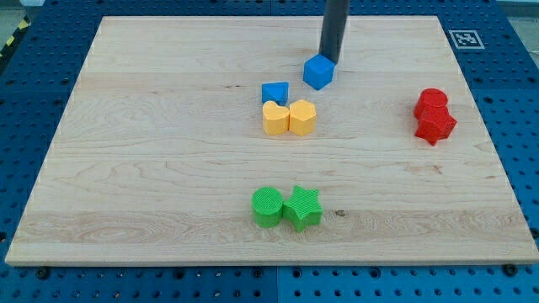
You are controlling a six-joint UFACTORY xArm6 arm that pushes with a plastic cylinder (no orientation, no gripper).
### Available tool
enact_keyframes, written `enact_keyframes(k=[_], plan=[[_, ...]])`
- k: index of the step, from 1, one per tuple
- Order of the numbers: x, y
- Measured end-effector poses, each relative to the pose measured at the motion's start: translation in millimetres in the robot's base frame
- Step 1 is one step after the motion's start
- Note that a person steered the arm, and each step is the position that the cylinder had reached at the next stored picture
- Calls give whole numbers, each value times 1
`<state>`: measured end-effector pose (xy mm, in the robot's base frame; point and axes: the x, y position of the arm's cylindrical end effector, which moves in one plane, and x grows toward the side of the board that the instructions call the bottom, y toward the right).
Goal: Push blue cube closer to the blue triangle and yellow hexagon
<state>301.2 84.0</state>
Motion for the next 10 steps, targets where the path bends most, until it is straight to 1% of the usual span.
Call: enact_keyframes(k=[1,2,3,4,6,8,9,10], plan=[[10,1],[35,5],[42,-2],[47,-2],[22,-20],[68,-20],[68,-20],[55,-20]])
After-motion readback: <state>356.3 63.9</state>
